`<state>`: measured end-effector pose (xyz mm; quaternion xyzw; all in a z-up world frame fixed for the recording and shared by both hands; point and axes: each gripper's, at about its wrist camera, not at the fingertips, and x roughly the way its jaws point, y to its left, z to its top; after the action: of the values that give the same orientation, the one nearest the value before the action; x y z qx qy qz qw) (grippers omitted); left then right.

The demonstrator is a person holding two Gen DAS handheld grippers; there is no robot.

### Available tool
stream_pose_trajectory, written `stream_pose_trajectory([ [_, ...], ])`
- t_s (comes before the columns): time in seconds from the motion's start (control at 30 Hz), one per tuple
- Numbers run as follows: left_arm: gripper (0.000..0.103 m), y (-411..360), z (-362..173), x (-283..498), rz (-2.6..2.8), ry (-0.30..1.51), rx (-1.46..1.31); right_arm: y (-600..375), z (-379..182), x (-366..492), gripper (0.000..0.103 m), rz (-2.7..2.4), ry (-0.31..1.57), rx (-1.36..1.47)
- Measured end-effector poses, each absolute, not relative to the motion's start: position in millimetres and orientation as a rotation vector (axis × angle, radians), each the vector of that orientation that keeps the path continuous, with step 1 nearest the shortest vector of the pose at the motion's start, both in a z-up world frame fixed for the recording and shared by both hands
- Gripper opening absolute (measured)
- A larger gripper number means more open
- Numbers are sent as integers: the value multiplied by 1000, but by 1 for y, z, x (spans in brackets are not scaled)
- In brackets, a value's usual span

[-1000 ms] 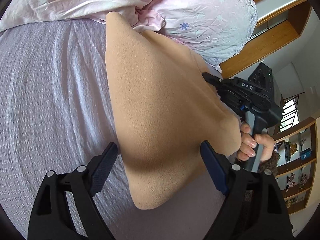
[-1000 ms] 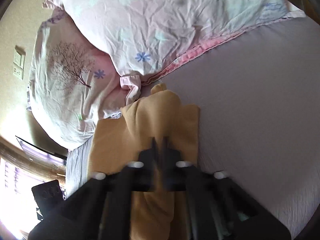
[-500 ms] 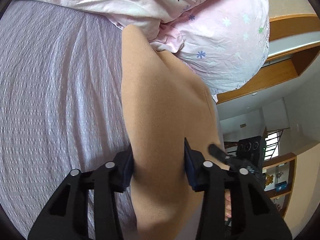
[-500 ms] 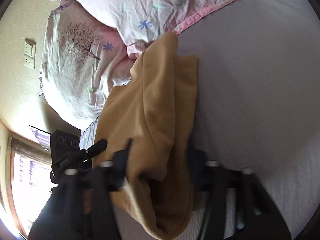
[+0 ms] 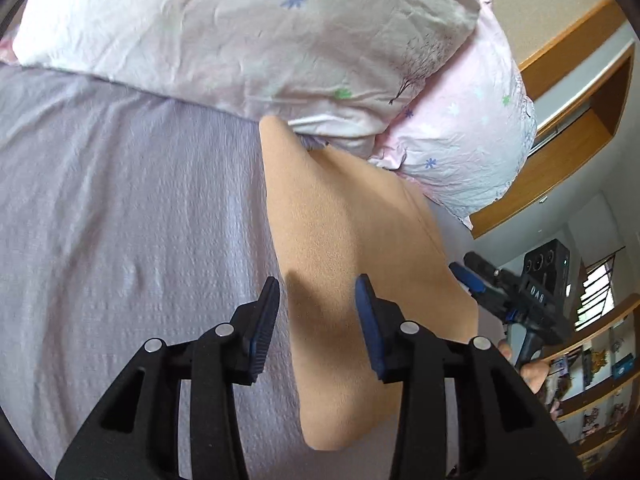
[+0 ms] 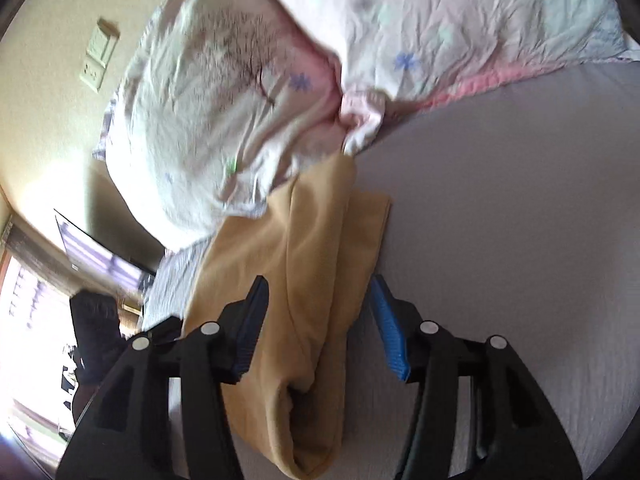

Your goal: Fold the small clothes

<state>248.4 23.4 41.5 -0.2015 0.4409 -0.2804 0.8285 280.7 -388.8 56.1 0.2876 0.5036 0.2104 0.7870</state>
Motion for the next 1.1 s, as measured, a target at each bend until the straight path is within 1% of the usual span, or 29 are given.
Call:
stream_pose_trajectory([
  [0.1,41,5,62,228,-678,861,-378,-383,52,304,53,434,1132,630],
  [0.17,54,-19,68,216,-720,845,-306,-365,40,317,53,427,1186,596],
  [0.2,55,-31,68,213,-724,846,-258,-357,33,323,53,422,1197,569],
  [0.23,56,-41,65,212,-712,856,-212,-352,28,327,53,380,1204,520],
  [0.3,56,-55,50,214,-670,912,-149,-349,23,331,56,276,1218,425],
  [0.33,56,-59,45,215,-651,929,-128,-353,26,329,56,240,1205,411],
  [0.4,56,-53,46,205,-650,906,-115,-358,46,313,59,219,1136,379],
  [0.43,61,-49,50,200,-647,893,-110,-359,60,300,63,243,1091,359],
  [0.47,76,-44,54,193,-635,882,-104,-360,74,286,73,285,1049,360],
  [0.5,84,-38,58,185,-614,860,-95,-361,88,268,80,350,999,381],
  [0.53,96,-32,61,175,-581,828,-82,-363,97,256,83,423,964,407],
  [0.57,97,-26,63,167,-556,802,-69,-360,105,241,87,513,940,440],
  [0.6,97,-22,64,159,-548,793,-58,-355,107,232,88,584,941,471],
  [0.67,98,-18,61,151,-546,807,-60,-346,101,219,92,711,993,543],
  [0.77,101,-12,53,141,-519,836,-46,-333,73,215,92,658,1145,540],
  [0.8,102,-8,51,135,-491,843,-33,-330,67,218,88,615,1177,538],
  [0.87,102,-2,46,128,-444,859,-7,-338,68,206,89,603,1164,567],
  [0.9,102,2,43,124,-429,865,1,-341,75,198,99,575,1142,535],
  [0.93,102,4,40,122,-414,874,9,-342,84,188,101,510,1119,464],
  [0.97,102,5,36,121,-404,883,15,-342,91,178,101,438,1097,390],
  [1.1,102,1,18,126,-365,941,45,-321,87,156,101,294,1083,129],
])
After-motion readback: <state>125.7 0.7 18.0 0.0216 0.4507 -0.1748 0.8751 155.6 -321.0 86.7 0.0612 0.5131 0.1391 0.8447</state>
